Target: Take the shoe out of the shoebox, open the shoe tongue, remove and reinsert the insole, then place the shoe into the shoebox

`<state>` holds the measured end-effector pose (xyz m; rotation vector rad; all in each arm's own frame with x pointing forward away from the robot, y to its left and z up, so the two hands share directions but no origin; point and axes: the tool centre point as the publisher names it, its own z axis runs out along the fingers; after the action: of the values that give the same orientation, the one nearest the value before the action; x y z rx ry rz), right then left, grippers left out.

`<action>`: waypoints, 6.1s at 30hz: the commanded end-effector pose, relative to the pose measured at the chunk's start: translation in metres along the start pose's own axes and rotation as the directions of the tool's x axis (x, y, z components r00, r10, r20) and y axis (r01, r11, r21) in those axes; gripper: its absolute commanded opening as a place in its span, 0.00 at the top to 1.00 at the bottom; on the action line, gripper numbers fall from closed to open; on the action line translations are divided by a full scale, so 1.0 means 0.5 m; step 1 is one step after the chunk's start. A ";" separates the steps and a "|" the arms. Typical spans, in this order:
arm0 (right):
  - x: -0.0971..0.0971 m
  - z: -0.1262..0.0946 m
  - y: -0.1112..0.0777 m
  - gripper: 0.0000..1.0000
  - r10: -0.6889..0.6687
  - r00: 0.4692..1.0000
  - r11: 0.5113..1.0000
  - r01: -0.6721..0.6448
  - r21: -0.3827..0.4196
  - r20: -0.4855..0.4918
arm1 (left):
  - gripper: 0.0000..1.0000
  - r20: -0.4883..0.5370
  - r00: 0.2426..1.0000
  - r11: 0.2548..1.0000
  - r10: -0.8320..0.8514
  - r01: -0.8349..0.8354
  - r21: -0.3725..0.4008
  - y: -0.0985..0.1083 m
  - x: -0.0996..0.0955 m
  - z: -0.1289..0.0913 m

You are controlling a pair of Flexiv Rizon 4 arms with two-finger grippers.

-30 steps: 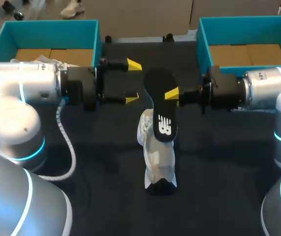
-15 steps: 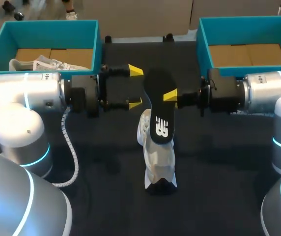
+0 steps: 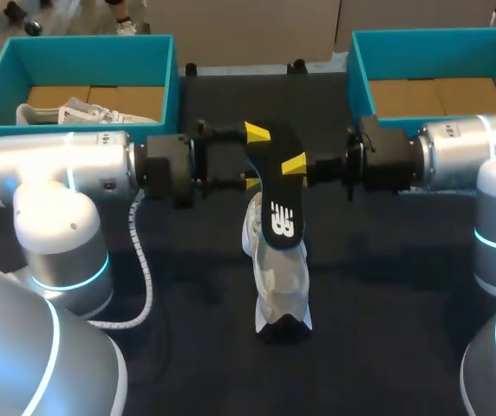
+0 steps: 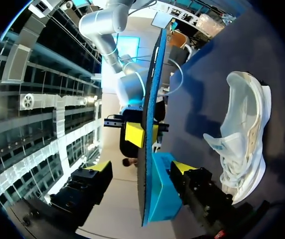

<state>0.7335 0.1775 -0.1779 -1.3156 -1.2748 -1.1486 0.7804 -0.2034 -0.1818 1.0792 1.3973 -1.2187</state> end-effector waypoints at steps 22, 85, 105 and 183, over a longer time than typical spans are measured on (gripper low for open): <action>-0.003 0.006 0.009 1.00 0.001 1.000 1.000 -0.001 0.008 -0.002 | 0.70 -0.016 1.000 0.999 0.022 -0.023 -0.023 0.020 0.009 0.046; -0.043 -0.152 -0.012 0.00 -0.429 0.901 0.814 0.418 0.403 -0.066 | 1.00 -0.119 0.974 0.973 -0.194 0.206 0.102 -0.123 0.031 -0.099; -0.031 -0.182 -0.067 0.00 -0.691 0.692 0.655 0.479 0.584 0.208 | 1.00 -0.175 0.929 0.914 -0.326 0.357 0.191 -0.189 0.048 -0.095; -0.254 -0.124 -0.200 0.00 -0.963 0.232 0.241 0.504 0.829 0.139 | 1.00 -0.075 0.627 0.606 -0.775 0.772 0.192 -0.295 0.167 -0.071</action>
<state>0.6367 0.1022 -0.2817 -0.3341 -2.8596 -0.5988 0.6138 -0.1812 -0.2343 0.5449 1.8536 -2.0084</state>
